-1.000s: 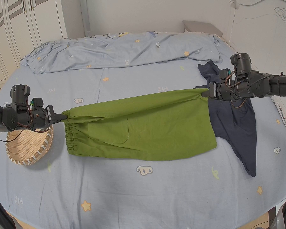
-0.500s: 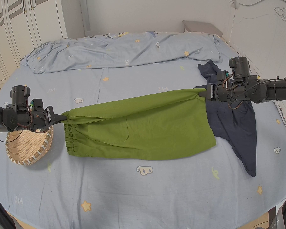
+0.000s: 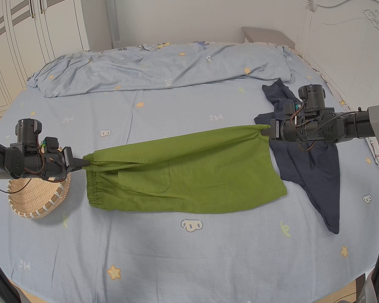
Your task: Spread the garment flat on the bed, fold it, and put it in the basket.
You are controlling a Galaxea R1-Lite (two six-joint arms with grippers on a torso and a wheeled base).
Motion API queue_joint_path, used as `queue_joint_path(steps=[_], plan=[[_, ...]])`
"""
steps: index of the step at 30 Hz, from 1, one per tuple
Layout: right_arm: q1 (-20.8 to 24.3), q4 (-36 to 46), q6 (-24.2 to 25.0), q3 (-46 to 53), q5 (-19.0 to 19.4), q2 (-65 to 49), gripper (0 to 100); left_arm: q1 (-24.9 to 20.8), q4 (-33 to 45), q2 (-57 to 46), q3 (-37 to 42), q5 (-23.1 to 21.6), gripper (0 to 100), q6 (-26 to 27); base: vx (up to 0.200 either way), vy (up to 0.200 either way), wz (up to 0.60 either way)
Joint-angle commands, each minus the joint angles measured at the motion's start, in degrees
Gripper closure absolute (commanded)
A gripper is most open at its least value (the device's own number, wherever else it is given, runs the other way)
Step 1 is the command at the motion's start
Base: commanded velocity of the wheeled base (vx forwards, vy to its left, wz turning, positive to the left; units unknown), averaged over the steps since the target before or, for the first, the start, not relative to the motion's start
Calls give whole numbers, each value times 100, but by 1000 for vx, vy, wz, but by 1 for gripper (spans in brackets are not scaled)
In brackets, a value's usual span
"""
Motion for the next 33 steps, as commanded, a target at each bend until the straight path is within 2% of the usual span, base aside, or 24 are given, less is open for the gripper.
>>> queue_joint_path(steps=[1,22,33], plan=[[23,-28,6,-30,-1,168,100,31,-2,55,1,15,100,-8,0,0,0],[5,-318,-3,-65,8,493,100,22,-2,275,-69,59,100,-8,0,0,0],[23,-318,6,-100,-10,608,100,-22,-11,530,-412,68,100,-8,0,0,0]])
